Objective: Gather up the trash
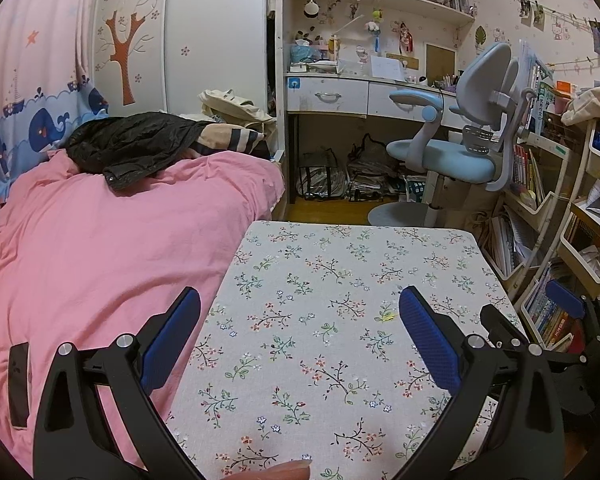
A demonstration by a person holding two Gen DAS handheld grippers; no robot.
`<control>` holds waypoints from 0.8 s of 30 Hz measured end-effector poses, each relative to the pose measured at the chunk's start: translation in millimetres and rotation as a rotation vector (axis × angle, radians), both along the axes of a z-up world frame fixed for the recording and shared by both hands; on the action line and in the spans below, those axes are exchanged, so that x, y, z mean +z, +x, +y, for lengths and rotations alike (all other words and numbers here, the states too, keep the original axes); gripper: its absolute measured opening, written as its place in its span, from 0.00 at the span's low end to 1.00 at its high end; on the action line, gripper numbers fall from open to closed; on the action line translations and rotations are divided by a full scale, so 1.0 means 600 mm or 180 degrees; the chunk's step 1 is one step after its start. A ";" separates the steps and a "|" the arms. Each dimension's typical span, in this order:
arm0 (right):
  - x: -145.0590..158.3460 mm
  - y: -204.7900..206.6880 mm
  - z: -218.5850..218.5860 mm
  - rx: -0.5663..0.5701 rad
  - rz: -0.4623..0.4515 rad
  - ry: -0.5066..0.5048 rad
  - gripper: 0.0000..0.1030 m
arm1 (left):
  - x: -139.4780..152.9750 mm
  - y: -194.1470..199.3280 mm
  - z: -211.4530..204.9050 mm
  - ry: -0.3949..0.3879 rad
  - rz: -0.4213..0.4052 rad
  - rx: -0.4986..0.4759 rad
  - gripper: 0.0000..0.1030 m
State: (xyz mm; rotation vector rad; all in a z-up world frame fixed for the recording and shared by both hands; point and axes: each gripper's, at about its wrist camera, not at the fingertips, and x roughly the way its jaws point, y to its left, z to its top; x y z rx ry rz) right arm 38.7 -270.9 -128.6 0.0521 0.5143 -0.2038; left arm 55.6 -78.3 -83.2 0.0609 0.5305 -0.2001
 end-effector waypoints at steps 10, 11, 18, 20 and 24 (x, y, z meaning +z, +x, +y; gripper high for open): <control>0.000 0.000 0.000 -0.0003 0.0003 0.0000 0.93 | 0.001 0.000 0.001 0.0004 -0.0009 0.0000 0.93; 0.000 0.000 0.000 -0.0003 0.0005 -0.0001 0.93 | 0.001 0.000 0.001 0.0001 -0.0009 -0.0003 0.93; -0.001 -0.001 0.000 -0.0006 0.0007 0.0002 0.93 | 0.001 -0.001 0.000 0.0011 -0.0011 0.0009 0.93; -0.001 -0.001 0.000 -0.0006 0.0007 -0.0002 0.93 | 0.002 -0.001 0.001 0.0014 -0.0016 0.0018 0.93; -0.001 -0.001 -0.001 -0.0004 0.0009 -0.0003 0.93 | 0.002 -0.001 0.001 0.0013 -0.0013 0.0011 0.93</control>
